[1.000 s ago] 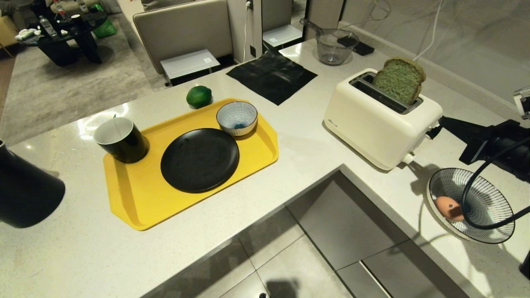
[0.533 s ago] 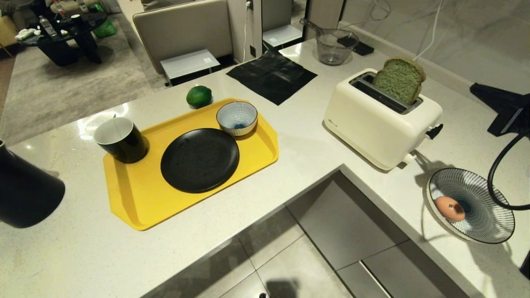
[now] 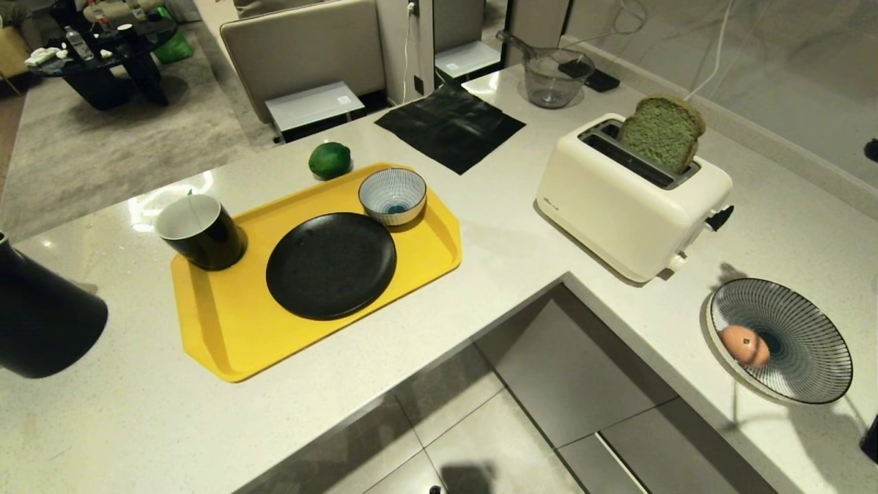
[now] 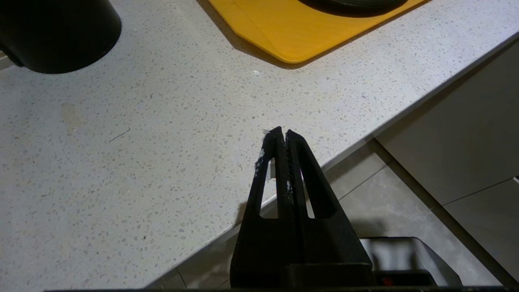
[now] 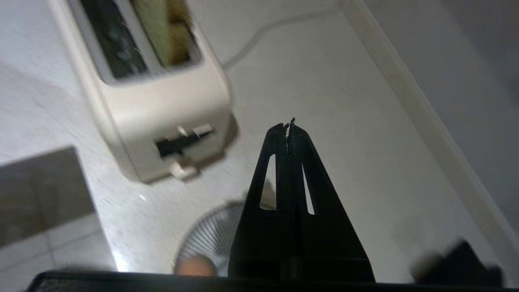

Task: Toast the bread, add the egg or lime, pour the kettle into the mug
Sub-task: Put the baked bread on a plate

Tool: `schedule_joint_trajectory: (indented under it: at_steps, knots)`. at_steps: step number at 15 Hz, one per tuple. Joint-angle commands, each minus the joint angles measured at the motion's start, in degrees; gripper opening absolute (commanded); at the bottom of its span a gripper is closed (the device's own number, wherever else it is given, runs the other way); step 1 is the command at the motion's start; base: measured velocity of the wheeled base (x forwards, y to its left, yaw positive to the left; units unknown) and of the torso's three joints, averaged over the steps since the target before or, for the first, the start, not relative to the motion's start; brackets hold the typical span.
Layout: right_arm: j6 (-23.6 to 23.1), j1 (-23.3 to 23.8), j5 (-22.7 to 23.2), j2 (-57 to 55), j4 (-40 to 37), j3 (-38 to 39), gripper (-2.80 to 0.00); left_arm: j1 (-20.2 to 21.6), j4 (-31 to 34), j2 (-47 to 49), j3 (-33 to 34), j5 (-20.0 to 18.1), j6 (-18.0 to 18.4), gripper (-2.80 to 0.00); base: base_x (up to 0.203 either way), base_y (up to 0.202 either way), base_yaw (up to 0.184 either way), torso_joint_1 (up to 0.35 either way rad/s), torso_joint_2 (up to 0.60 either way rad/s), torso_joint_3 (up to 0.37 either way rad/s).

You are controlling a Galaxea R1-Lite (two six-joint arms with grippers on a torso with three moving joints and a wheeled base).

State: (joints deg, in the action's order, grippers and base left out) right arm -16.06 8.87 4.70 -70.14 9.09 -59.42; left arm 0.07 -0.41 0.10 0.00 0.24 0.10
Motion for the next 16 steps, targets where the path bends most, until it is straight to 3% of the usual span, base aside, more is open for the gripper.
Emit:
schedule_joint_trajectory:
  at_steps: [1,3,8,10,13,16]
  knots:
    - [-1.2,0.0,-8.5,3.8,-4.1,-0.3,-2.8,0.0,0.0,0.0,0.0,0.0,0.0,-2.8,0.0,0.0,0.0,0.0,0.0,0.0]
    - [-1.2,0.0,-13.8,5.6,-5.5,1.9,-2.8,0.0,0.0,0.0,0.0,0.0,0.0,-2.8,0.0,0.0,0.0,0.0,0.0,0.0]
    - [-1.1,0.1,-17.0,12.7,-14.0,3.0,-2.8,0.0,0.0,0.0,0.0,0.0,0.0,-2.8,0.0,0.0,0.0,0.0,0.0,0.0]
    - [0.3,-0.1,-16.3,10.4,-11.8,0.4,-2.8,0.0,0.0,0.0,0.0,0.0,0.0,-2.8,0.0,0.0,0.0,0.0,0.0,0.0]
    - [4.1,-0.9,-13.4,3.9,-1.6,-2.4,-2.8,0.0,0.0,0.0,0.0,0.0,0.0,-2.8,0.0,0.0,0.0,0.0,0.0,0.0]
    - [9.4,-1.0,-5.1,0.2,1.2,-4.3,-2.8,0.0,0.0,0.0,0.0,0.0,0.0,-2.8,0.0,0.0,0.0,0.0,0.0,0.0]
